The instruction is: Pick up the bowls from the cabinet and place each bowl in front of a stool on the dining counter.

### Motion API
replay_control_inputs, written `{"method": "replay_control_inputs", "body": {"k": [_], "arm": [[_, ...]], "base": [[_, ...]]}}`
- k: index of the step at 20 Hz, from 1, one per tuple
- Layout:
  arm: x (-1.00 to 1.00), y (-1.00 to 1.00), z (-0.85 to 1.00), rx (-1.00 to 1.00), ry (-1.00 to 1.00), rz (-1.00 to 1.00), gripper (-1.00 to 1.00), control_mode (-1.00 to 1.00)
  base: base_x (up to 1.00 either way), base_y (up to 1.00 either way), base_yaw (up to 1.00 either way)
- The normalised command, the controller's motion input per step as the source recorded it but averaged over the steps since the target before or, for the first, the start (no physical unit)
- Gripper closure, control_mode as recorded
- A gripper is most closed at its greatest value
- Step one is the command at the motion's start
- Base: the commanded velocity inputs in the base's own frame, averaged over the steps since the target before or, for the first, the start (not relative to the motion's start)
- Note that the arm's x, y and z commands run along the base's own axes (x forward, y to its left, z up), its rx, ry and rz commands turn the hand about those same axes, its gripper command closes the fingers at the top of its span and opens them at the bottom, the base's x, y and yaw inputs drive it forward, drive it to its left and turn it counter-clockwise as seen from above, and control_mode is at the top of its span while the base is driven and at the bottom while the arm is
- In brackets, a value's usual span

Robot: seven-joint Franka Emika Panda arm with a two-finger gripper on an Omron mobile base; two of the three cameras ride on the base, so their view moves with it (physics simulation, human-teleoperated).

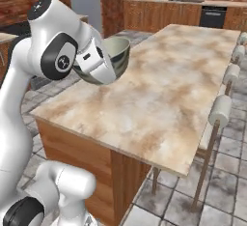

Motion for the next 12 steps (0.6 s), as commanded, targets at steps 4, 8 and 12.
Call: {"method": "replay_control_inputs", "body": {"k": [4, 8, 12], "arm": [[0.0, 0.0, 0.0, 0.0, 0.0, 0.0, 1.0, 1.0], [0.0, 0.0, 0.0, 0.0, 0.0, 0.0, 1.0, 1.0], [0.0, 0.0, 0.0, 0.0, 0.0, 0.0, 1.0, 1.0]], "base": [[0.22, -1.0, 0.52], [0.0, -1.0, 0.52], [-0.03, -1.0, 0.48]]}}
